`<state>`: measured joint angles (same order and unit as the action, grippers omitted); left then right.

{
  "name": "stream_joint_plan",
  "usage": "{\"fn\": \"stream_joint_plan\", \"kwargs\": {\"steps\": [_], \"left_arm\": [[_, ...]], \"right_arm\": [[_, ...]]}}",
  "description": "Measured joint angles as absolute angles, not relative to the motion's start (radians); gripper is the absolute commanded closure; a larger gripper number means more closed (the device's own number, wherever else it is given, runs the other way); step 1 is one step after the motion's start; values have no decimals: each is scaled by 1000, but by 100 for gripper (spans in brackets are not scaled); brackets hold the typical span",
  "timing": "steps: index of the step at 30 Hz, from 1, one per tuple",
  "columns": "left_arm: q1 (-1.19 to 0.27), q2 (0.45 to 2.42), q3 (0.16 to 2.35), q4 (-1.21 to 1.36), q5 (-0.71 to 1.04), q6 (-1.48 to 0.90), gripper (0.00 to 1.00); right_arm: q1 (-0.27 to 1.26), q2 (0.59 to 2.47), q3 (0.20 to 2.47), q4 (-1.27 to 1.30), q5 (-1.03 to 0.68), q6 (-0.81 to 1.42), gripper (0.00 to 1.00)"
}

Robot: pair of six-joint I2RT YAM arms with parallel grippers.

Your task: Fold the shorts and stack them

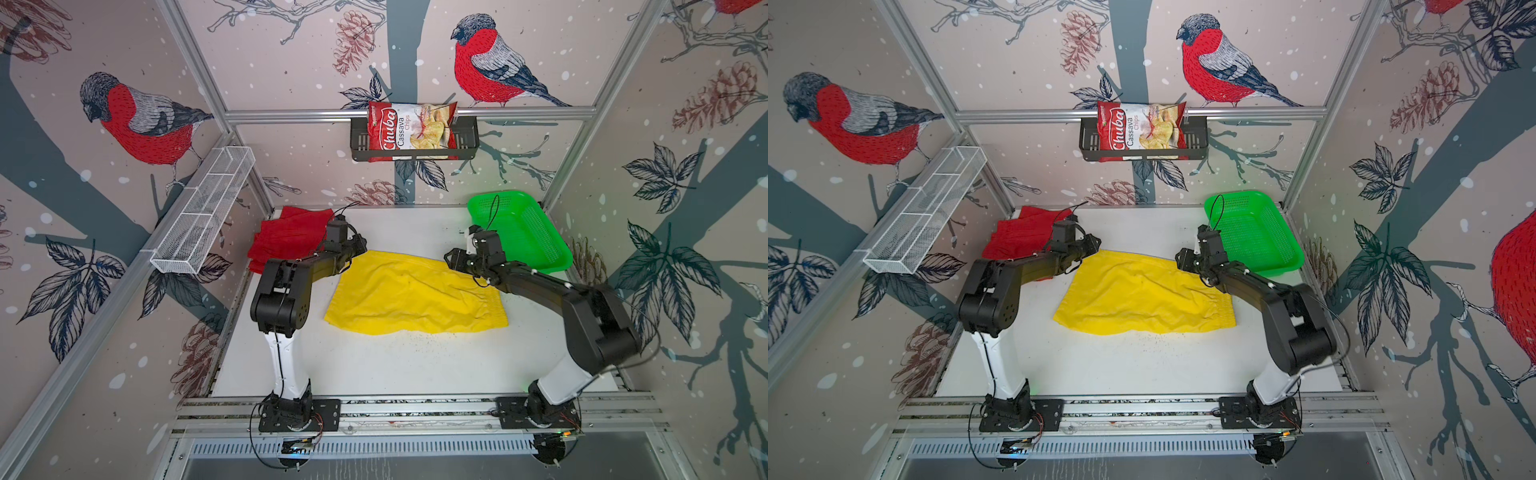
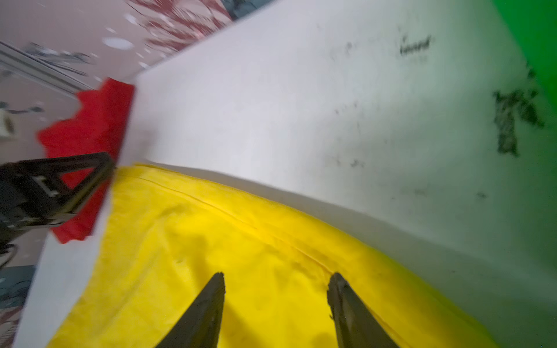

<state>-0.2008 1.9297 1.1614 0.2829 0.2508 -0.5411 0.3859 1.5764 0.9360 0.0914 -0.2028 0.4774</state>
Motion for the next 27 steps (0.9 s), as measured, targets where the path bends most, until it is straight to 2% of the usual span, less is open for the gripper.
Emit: {"fn": "stream_joint_plan", "kwargs": {"steps": [7, 13, 21, 27], "left_arm": [[-321, 1696, 1024, 271, 268, -499, 68], [-356, 1649, 799, 240, 284, -530, 71], [-333, 1613, 665, 188, 209, -577, 76], [-263, 1536, 573, 183, 171, -601, 75]], "right_arm": [[241, 1215, 713, 23, -267, 510, 42], [184, 1034, 487, -54, -311, 553, 43], [197, 1020, 334, -47, -324, 604, 46], [299, 1027, 256, 70, -310, 659, 46]]}}
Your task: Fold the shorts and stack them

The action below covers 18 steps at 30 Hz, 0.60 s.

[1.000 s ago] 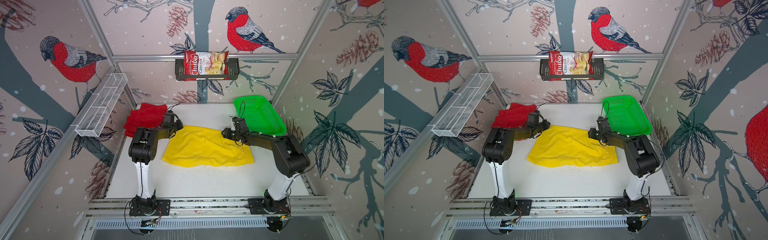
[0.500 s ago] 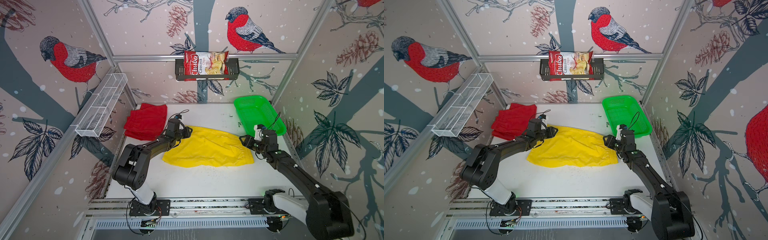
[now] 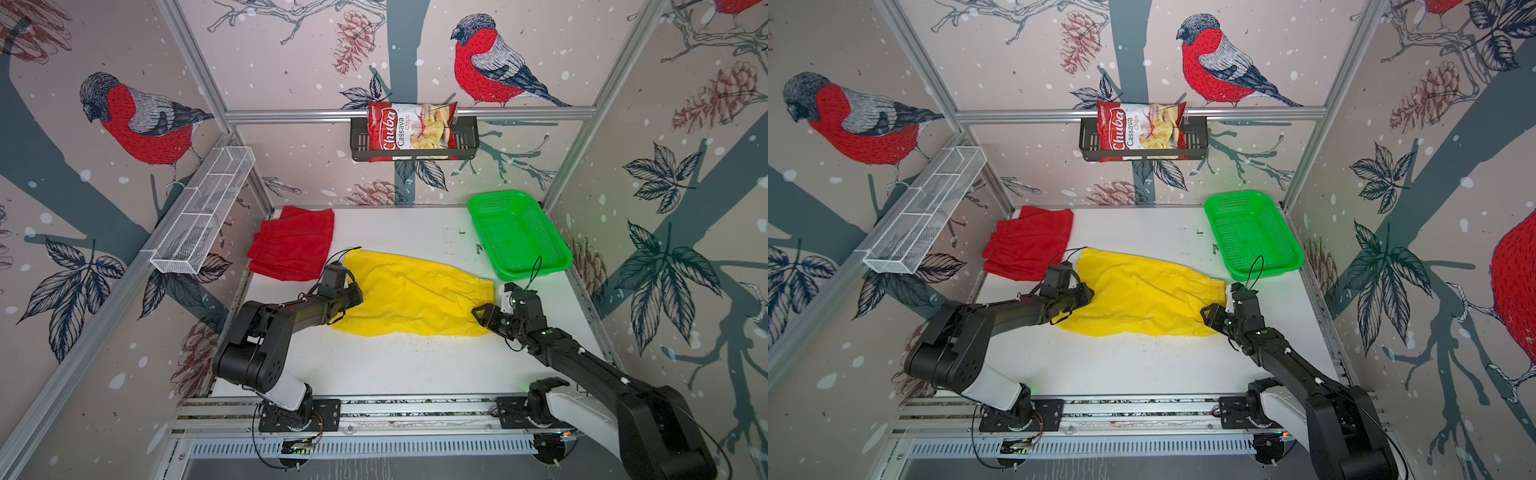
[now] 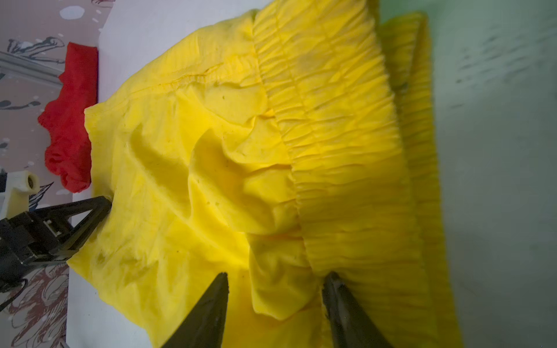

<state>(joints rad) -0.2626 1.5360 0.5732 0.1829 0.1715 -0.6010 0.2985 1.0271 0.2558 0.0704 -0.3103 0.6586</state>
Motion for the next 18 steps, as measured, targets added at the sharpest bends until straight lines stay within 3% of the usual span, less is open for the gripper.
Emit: {"fn": "stream_joint_plan", "kwargs": {"steps": [6, 9, 13, 18], "left_arm": [[-239, 1398, 541, 94, 124, -593, 67], [-263, 1328, 573, 67, 115, -569, 56], [-378, 1285, 661, 72, 112, -493, 43], [-615, 1346, 799, 132, 132, -305, 38]], "right_arm": [[417, 1002, 251, 104, -291, 745, 44], [408, 949, 321, 28, -292, 759, 42], [265, 888, 419, -38, -328, 716, 40], [1, 874, 450, -96, -453, 646, 39]]}}
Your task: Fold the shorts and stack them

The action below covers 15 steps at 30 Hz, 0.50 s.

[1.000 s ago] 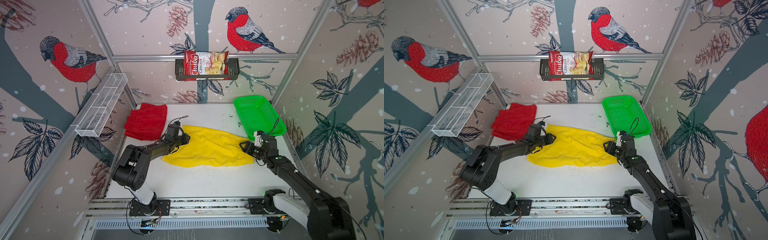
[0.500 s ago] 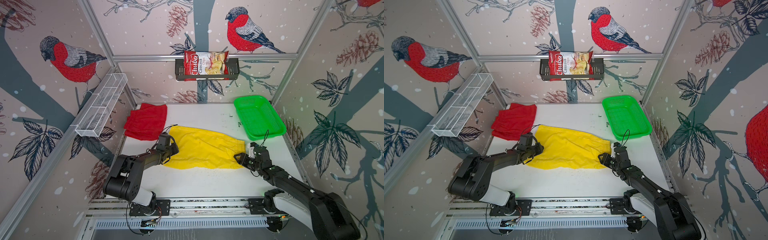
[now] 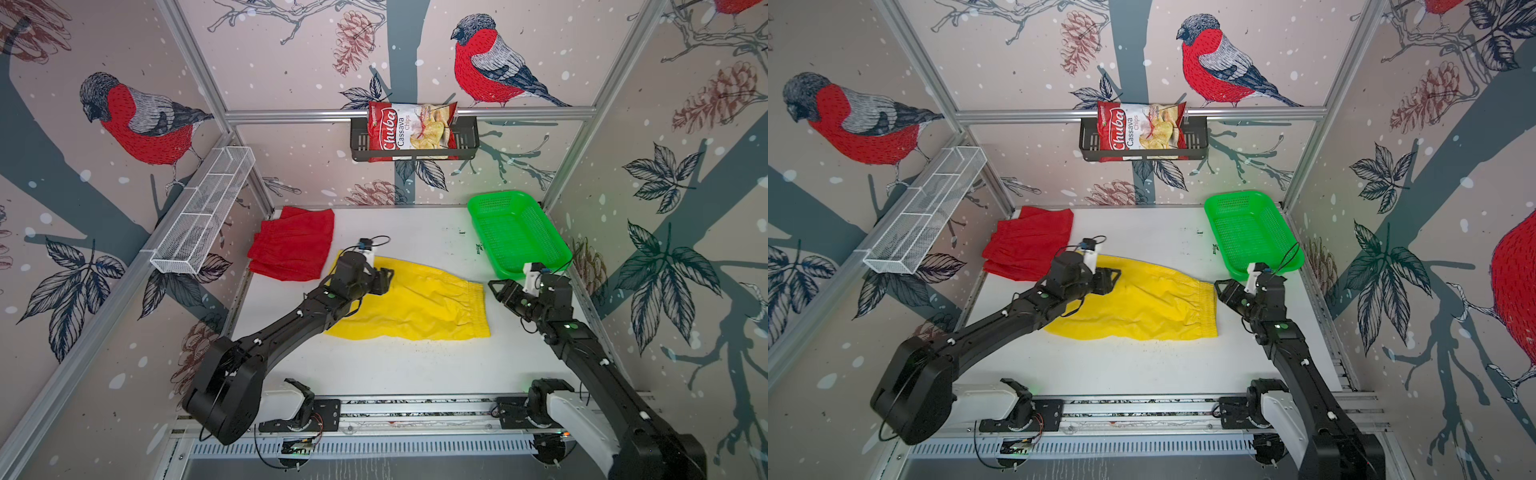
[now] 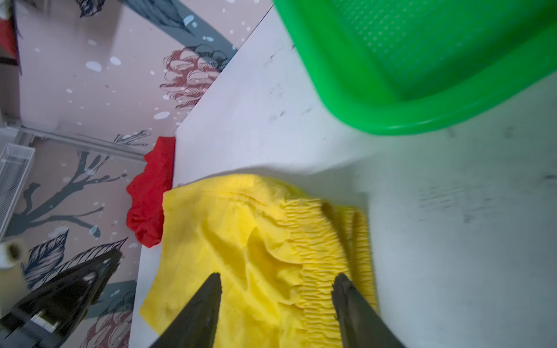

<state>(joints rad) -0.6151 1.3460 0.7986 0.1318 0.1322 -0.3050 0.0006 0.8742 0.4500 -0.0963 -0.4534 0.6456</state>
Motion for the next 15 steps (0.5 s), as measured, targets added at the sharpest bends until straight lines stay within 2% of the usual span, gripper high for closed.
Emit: {"fn": "stream_joint_plan", "kwargs": {"steps": [6, 10, 15], "left_arm": [[-822, 1563, 950, 192, 241, -37, 36], [-926, 1740, 1063, 197, 323, 123, 34], [-1025, 1922, 1215, 149, 332, 285, 30]], "right_arm": [[-215, 916, 437, -138, -618, 588, 39], [-250, 915, 417, -144, -669, 567, 38], [-262, 923, 409, -156, -687, 544, 38]]}}
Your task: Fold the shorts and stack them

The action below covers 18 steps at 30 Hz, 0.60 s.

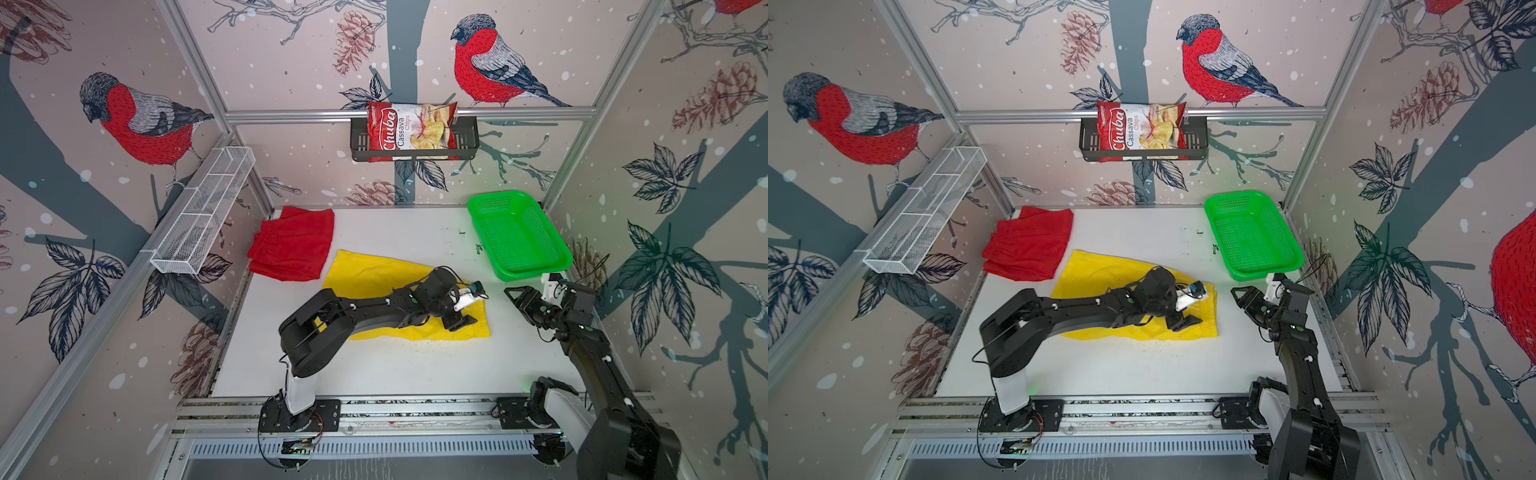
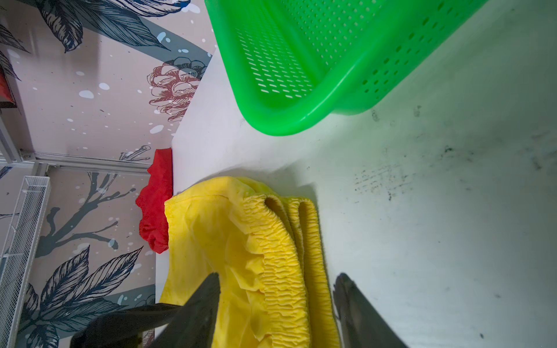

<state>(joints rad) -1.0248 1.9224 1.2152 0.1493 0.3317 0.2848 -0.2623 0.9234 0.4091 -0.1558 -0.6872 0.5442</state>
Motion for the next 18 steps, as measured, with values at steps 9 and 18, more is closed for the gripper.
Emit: {"fn": "stream_joint_plan", "kwargs": {"steps": [9, 18], "left_arm": [[-1077, 2062, 1272, 104, 243, 405, 29], [-1087, 2067, 1208, 200, 237, 418, 60]], "right_arm": [[-264, 931, 371, -165, -686, 526, 35], [-244, 936, 331, -166, -686, 535, 30]]}}
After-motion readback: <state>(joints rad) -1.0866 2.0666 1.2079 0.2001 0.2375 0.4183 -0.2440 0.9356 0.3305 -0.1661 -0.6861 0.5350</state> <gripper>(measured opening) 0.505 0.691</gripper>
